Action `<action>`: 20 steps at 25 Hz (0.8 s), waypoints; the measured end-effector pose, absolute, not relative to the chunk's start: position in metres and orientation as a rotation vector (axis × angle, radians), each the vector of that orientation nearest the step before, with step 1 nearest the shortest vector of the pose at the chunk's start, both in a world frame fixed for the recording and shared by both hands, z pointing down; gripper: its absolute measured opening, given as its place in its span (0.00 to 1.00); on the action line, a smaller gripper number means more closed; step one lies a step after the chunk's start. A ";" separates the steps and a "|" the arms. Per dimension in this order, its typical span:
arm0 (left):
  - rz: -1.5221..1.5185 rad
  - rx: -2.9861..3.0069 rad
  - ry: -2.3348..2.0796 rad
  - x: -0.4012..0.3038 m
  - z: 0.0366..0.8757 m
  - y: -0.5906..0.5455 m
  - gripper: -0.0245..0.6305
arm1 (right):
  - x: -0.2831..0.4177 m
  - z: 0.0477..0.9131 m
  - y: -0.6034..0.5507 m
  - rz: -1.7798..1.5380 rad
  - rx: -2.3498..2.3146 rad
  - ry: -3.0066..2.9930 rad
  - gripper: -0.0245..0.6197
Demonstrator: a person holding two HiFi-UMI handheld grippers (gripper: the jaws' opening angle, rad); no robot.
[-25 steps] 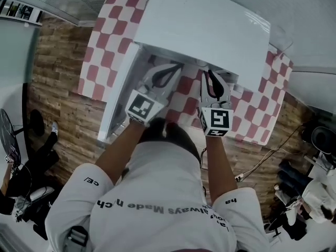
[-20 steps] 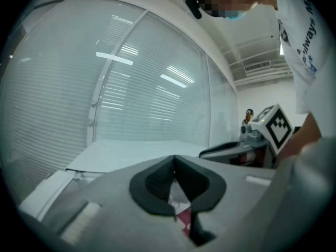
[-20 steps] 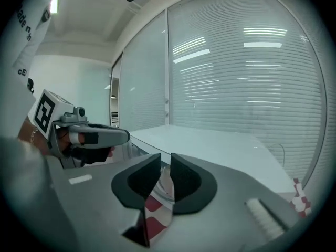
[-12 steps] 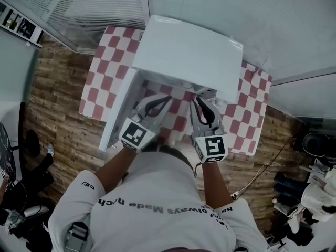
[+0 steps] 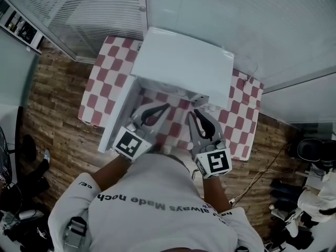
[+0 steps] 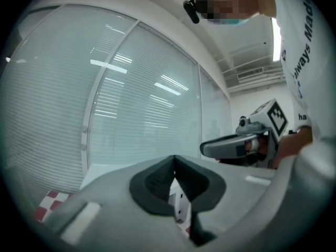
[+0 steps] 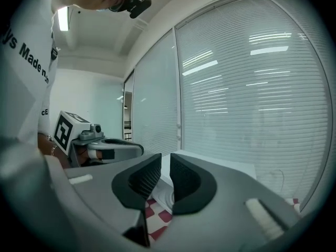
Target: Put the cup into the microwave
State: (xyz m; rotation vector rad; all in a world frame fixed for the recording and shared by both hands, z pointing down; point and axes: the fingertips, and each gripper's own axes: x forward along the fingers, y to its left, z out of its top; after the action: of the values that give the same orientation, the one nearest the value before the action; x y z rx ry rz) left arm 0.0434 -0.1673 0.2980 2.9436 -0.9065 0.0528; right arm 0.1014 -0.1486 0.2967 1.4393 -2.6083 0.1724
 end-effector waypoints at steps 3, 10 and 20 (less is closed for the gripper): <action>0.014 2.956 -0.902 0.046 0.279 -0.161 0.04 | 0.100 0.280 -0.141 0.145 1.425 -2.631 0.12; 0.011 3.002 -0.876 0.050 0.259 -0.152 0.04 | 0.097 0.253 -0.133 0.091 1.410 -2.668 0.12; 0.003 2.983 -0.889 0.043 0.263 -0.153 0.04 | 0.099 0.253 -0.134 0.090 1.443 -2.659 0.11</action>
State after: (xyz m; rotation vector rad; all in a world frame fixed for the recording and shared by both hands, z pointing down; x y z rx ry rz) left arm 0.0433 -0.1532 0.2626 2.9834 -0.8887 0.0029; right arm 0.0994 -0.1343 0.2525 1.4426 -2.6589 0.0902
